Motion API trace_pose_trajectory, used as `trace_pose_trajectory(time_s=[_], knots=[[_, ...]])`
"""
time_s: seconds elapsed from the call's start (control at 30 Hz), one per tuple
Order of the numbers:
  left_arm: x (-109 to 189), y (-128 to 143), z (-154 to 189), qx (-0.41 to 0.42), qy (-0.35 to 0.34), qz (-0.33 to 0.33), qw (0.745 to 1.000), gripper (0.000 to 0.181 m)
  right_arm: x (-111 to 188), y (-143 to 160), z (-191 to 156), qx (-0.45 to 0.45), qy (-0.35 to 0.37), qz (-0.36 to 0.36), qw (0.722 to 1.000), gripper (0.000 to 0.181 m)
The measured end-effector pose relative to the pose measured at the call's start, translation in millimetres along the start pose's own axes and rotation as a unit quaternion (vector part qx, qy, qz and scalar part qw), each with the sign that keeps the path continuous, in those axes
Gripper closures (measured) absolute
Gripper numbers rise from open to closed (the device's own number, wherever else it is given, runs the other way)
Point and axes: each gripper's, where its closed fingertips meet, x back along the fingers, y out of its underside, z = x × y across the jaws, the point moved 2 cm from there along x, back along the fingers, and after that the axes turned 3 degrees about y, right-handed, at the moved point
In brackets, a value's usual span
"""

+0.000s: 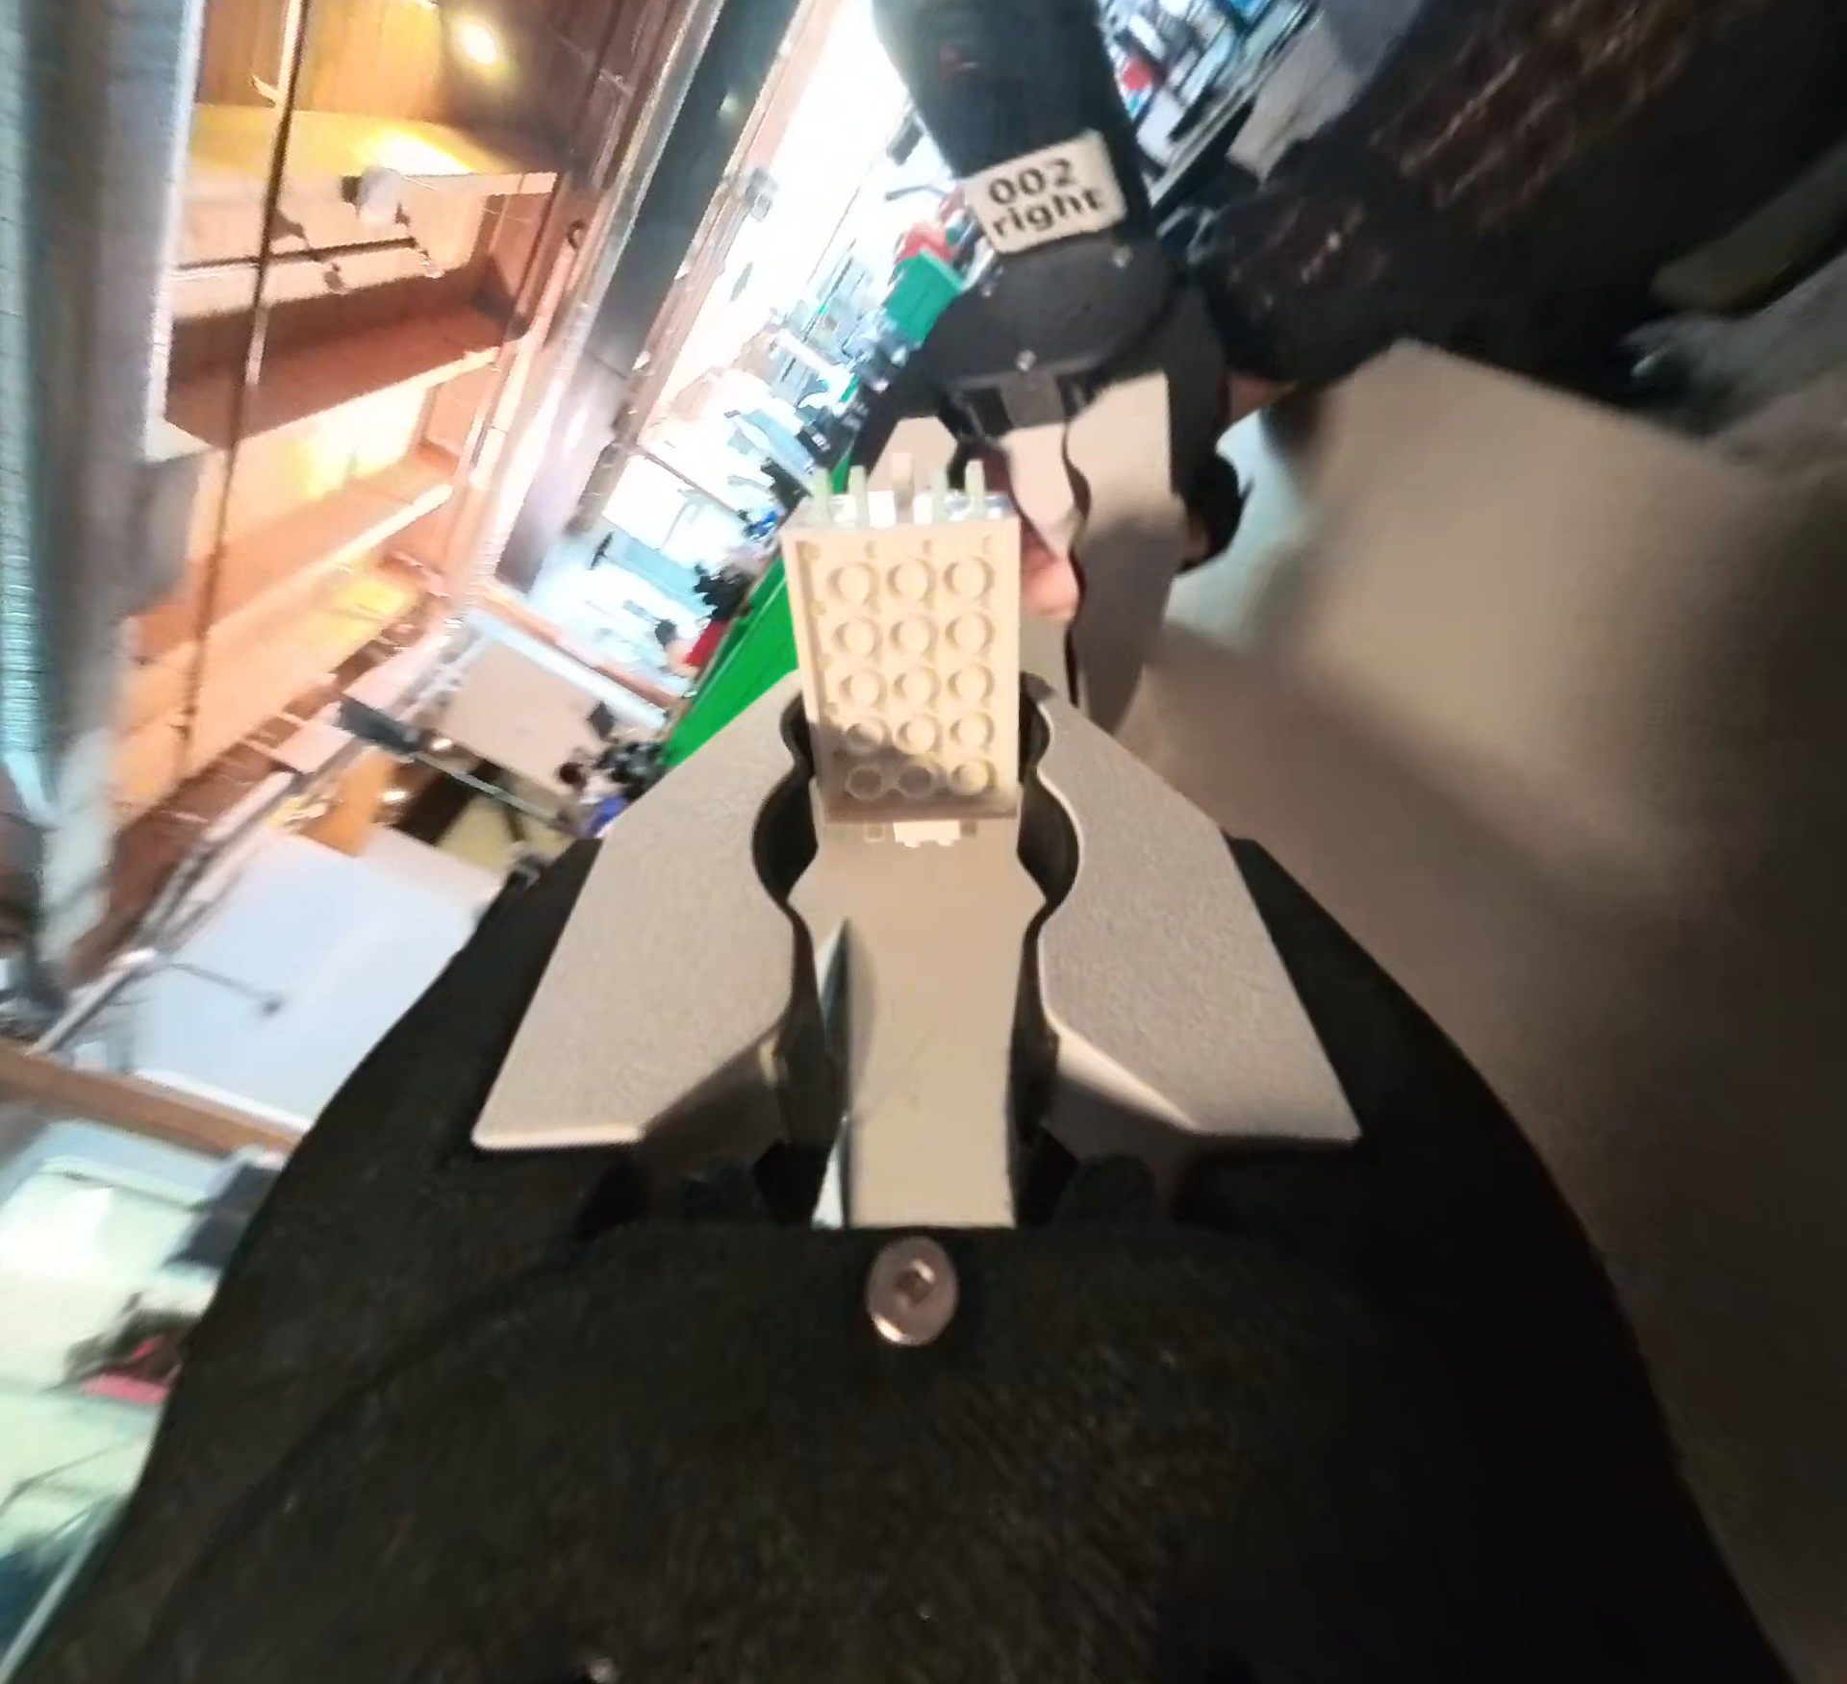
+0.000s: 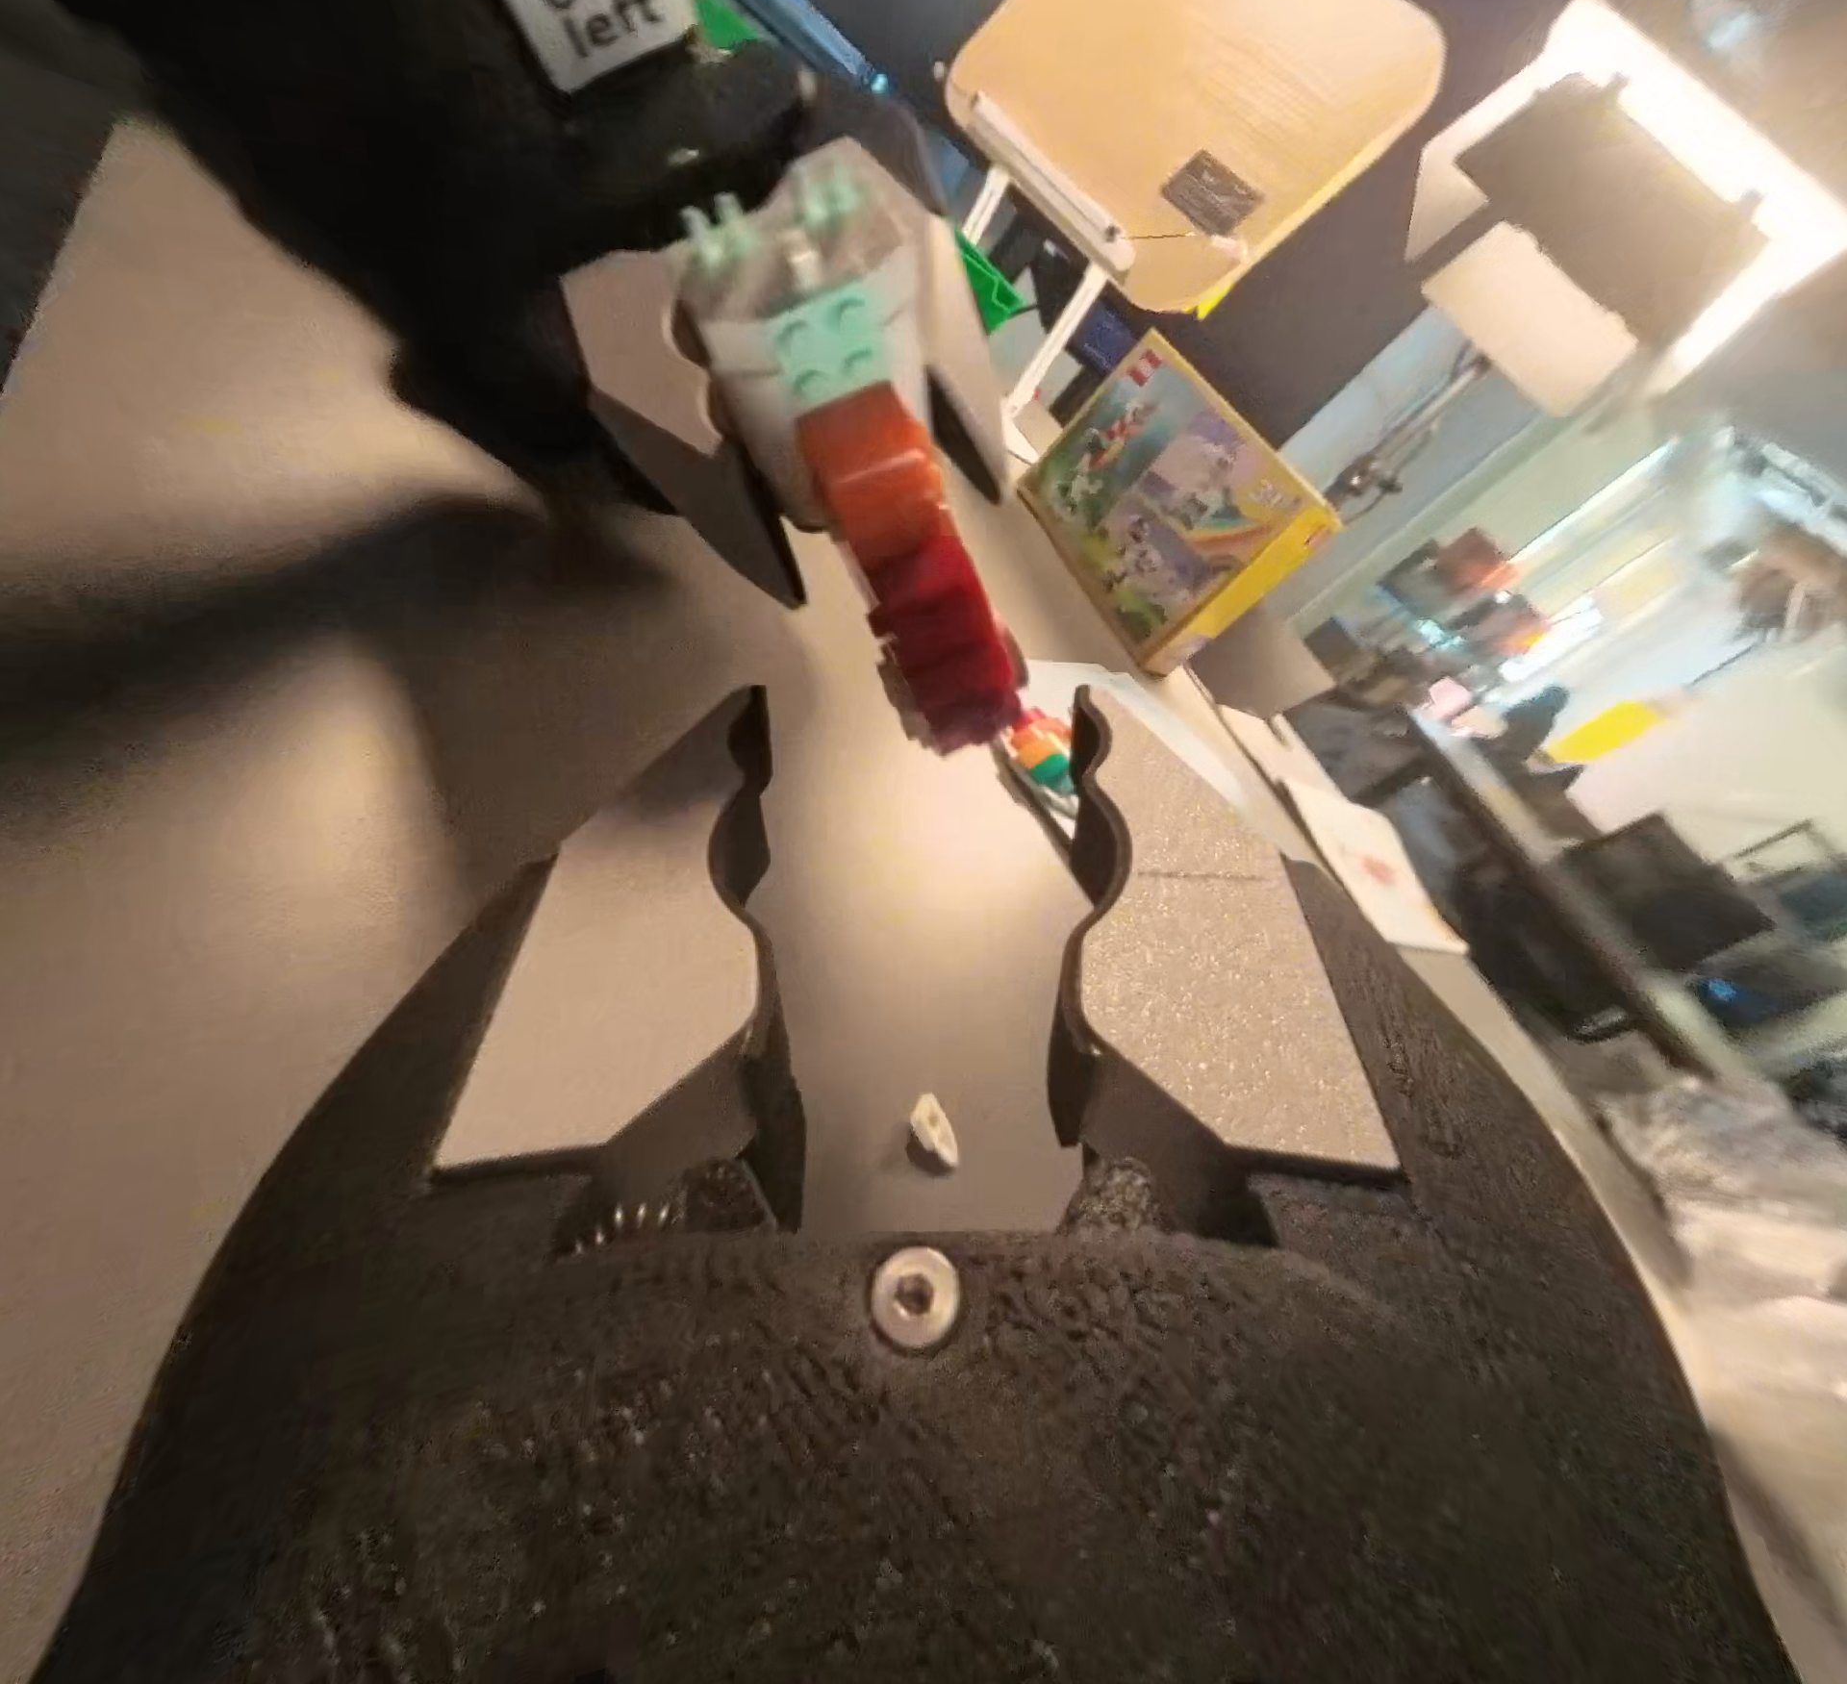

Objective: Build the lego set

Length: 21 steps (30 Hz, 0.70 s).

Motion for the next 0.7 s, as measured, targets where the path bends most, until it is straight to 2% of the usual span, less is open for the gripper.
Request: trace_pose_trajectory(time_s=[0.13, 0.2, 0.23, 0.33, 0.5, 0.7], knots=[[0.5, -4.5, 9.7, -0.005, 0.025, 0.015, 1.0, 0.145, -4.3, -14.0, -12.3, 0.02, -0.001, 0.038, 0.999, 0.136], [0.8, -3.2, 9.2, -0.006, 0.024, 0.009, 1.0, 0.145, -3.7, -12.2, -10.3, 0.037, 0.014, 0.035, 0.999, 0.14], [1.1, -1.7, 10.9, -0.002, 0.033, 0.008, 0.999, 0.145, -3.3, -10.9, -7.1, 0.045, 0.028, 0.029, 0.998, 0.153], [0.1, 4.5, 8.1, -0.021, 0.015, -0.007, 1.0, 0.145, -2.0, -9.3, -3.3, 0.08, 0.049, 0.017, 0.995, 0.154], [-5.3, 26.8, 5.4, -0.134, -0.044, -0.089, 0.986, 0.143, -1.6, 4.0, 2.9, 0.17, 0.092, -0.04, 0.98, 0.154], [-9.1, 49.5, -7.3, -0.262, -0.112, -0.213, 0.934, 0.13, -3.8, 12.9, 12.8, 0.258, 0.152, -0.101, 0.949, 0.155]])
